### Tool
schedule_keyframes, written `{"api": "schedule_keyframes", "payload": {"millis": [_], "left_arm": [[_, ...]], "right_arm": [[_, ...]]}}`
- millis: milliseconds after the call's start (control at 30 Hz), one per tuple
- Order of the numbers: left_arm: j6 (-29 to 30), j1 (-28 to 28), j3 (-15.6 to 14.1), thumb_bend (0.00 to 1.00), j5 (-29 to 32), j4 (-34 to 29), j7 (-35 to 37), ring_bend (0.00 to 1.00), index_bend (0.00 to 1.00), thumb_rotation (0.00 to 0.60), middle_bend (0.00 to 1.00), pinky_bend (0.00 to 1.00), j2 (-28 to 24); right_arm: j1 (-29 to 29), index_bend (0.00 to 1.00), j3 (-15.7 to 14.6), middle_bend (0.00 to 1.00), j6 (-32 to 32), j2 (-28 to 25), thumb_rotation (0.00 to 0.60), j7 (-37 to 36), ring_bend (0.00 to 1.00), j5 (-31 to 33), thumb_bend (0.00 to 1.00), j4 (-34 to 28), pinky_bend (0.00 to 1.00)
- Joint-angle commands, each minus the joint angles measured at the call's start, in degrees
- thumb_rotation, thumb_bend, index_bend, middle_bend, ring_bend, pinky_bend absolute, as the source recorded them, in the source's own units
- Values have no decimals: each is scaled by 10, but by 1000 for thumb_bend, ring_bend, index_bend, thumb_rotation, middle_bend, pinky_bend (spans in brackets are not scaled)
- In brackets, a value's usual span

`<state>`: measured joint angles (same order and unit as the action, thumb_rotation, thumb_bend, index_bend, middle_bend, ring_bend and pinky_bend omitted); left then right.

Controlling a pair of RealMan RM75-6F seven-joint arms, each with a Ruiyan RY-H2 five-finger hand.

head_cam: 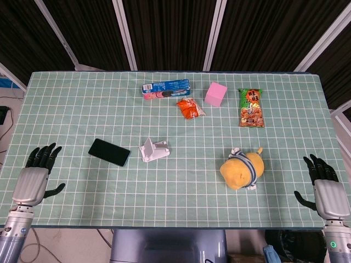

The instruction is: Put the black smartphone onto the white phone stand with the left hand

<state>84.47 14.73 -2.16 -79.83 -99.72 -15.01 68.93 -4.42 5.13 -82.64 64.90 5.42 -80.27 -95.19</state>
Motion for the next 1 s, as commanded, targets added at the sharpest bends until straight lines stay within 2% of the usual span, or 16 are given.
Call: {"api": "schedule_keyframes", "payload": {"millis": [33,267,400,700,800,1000], "left_arm": [[-4,-1,3,126,1,0,-3,0,0,600,0,0,1],[-20,1,13,127,9,-1,-15,0,0,600,0,0,2],[-54,14,22,126,28,-7,-32,0,0,600,0,0,-4],[-175,98,68,159,106,-4,-135,0,0,600,3,0,-24],[-220,132,83,177,140,7,-160,0,5,600,39,0,-20],[-284,185,95,197,189,37,-202,0,66,600,109,0,-3]], "right_arm": [[0,0,0,0,1,0,600,0,0,1,340,0,119],[-1,0,0,0,2,-1,600,-1,0,1,340,-2,119],[-1,0,1,0,3,-1,600,0,0,2,340,-2,119],[-4,0,3,0,7,0,600,14,0,10,339,-5,119],[-4,0,4,0,6,1,600,21,0,14,341,-8,119],[-3,0,5,0,5,2,600,26,0,17,341,-10,119]]}}
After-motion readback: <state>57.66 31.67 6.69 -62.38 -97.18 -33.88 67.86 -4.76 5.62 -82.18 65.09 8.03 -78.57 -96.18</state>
